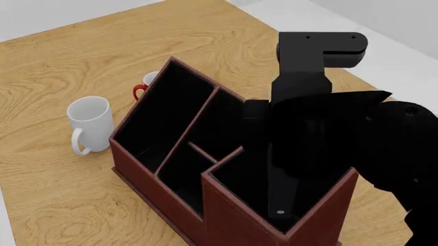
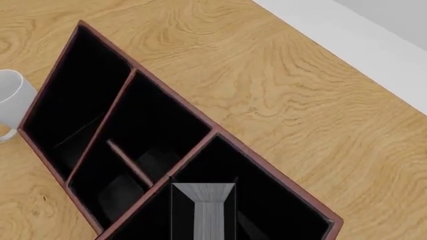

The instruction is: Pick up the book and place it in the right compartment of the caddy.

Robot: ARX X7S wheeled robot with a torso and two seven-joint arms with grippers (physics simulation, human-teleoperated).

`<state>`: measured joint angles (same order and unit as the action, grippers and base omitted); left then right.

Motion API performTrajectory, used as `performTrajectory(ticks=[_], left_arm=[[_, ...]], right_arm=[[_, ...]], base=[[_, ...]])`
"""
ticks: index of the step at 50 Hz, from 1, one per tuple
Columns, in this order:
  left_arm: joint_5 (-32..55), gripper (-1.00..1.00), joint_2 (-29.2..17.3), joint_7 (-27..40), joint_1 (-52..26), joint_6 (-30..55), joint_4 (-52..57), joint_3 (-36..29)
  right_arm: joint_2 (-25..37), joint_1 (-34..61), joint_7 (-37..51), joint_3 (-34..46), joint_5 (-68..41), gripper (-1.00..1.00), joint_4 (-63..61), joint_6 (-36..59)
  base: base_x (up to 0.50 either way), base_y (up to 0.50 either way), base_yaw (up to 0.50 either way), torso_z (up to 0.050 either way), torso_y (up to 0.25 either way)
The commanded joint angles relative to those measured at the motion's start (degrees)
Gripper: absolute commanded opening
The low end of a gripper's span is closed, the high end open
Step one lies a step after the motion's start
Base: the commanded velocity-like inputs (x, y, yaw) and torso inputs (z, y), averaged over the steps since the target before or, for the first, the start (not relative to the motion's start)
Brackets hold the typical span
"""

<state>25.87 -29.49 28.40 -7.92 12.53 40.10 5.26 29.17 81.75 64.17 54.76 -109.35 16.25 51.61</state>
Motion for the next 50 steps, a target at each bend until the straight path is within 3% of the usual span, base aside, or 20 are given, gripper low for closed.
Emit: performTrajectory(ticks=[1,50], left_arm=[[-0.9,1.00,0.0,0.1,-0.2,-0.1,-0.4,-0.7],[-3.4,1.00,0.2,0.5,-1.0,-0.3,-1.8,-3.5]], right_arm=[[-1.1,0.7,-4.4,0.5,5.1,-1.00,3.4,0.8],[-3.1,-1.0,-14.4,4.1,12.5,-1.00,10.6,-1.7]], base=[[0.00,0.00,0.00,0.000,0.000],[0.00,0.00,0.00,0.000,0.001]])
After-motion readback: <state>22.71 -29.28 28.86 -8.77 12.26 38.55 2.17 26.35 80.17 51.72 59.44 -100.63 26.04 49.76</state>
